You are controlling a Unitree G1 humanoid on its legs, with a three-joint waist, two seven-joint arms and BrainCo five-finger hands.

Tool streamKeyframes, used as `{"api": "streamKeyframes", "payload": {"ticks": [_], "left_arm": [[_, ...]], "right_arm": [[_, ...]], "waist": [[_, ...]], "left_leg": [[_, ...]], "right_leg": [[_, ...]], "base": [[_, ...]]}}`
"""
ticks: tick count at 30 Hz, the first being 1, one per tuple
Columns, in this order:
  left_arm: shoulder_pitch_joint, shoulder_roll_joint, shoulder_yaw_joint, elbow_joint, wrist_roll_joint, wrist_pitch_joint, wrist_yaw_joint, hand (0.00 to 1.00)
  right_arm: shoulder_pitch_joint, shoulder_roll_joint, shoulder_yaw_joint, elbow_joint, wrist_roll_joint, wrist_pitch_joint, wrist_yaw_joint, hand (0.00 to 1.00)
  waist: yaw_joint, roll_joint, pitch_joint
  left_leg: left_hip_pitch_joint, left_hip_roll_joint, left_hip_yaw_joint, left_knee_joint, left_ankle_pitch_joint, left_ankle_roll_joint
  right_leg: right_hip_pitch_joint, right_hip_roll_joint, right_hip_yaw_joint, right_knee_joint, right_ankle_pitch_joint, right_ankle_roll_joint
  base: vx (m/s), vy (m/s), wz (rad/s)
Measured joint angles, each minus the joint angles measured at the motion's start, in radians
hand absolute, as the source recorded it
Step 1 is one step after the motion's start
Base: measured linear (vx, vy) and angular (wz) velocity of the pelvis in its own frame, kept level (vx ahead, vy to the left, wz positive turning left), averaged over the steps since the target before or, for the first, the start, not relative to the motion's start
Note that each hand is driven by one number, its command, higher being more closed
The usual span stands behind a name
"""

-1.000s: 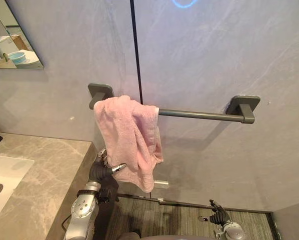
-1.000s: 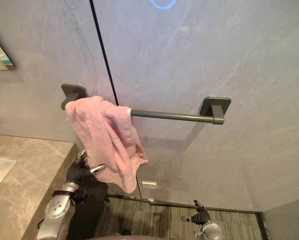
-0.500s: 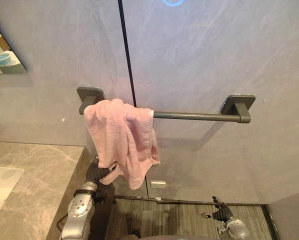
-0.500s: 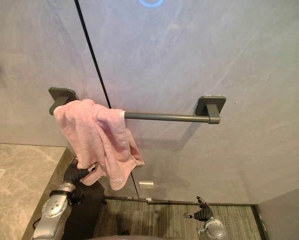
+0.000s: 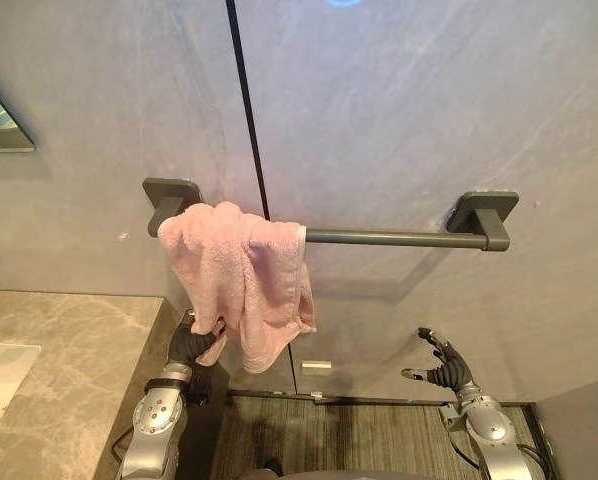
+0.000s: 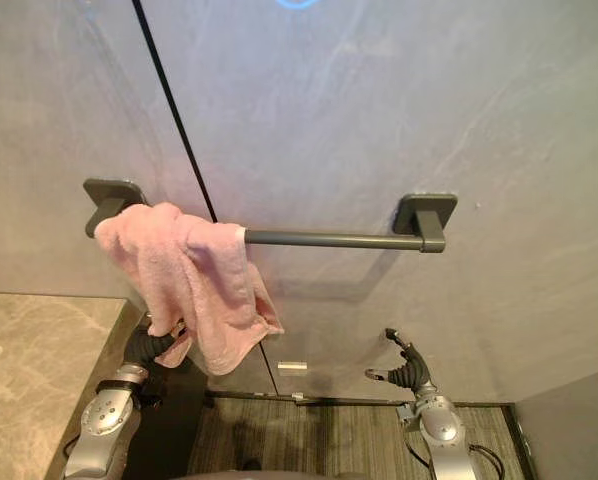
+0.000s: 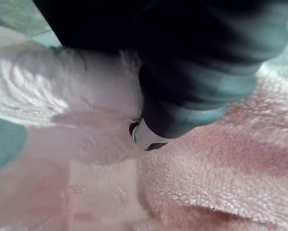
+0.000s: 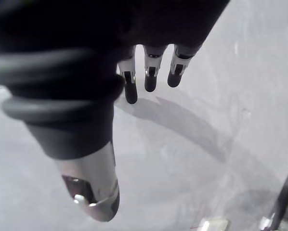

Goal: Organize washtable

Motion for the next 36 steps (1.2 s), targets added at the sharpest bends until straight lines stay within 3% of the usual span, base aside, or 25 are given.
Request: {"api": "streamKeyframes", "payload": {"ticks": [4,9,15,21,36], "left_arm": [[0.000,0.000,0.000,-0.040,0.000,-0.005,-0.001,1.00],[-0.001,0.000,-0.001,-0.065,-0.002,-0.013,-0.001,1.00],[-0.004,-0.001,-0.010,-0.081,-0.010,-0.026,0.000,1.00],[-0.022,-0.003,-0.026,-0.084,-0.010,-0.032,0.001,1.00],[-0.046,-0.046,-0.073,-0.079,-0.013,-0.034,0.021,1.00]], "right_arm": [[0.022,-0.017,0.067,-0.152,0.083,-0.012,0.050,0.00],[0.027,-0.069,0.116,-0.244,0.195,-0.041,0.095,0.00],[-0.005,-0.122,0.202,-0.317,0.311,-0.042,0.151,0.00],[-0.106,-0.130,0.308,-0.323,0.395,-0.042,0.154,0.00],[-0.267,-0.041,0.389,-0.219,0.451,-0.043,0.124,0.00]], "waist": [[-0.022,-0.005,0.003],[-0.021,-0.005,0.003],[-0.021,-0.006,0.003],[-0.019,-0.007,0.003],[-0.017,-0.008,0.001]], "left_leg": [[-0.009,0.002,0.003,0.026,-0.013,0.004],[-0.009,0.004,0.006,0.036,-0.018,0.004],[-0.011,0.007,0.006,0.042,-0.018,0.004],[-0.012,0.009,0.005,0.053,-0.018,0.004],[-0.010,0.008,-0.019,0.029,0.010,0.001]], "right_leg": [[-0.003,0.000,0.005,0.012,0.000,0.000],[-0.003,0.000,0.010,0.016,0.001,0.001],[-0.002,0.002,0.011,0.026,0.001,0.001],[-0.001,0.003,0.012,0.037,0.001,0.001],[0.000,0.004,-0.008,0.041,0.001,0.001]], "base": [[-0.04,-0.014,-0.03],[-0.04,-0.010,-0.03],[-0.01,-0.004,0.00],[-0.04,-0.013,0.01],[-0.02,-0.015,0.04]]}}
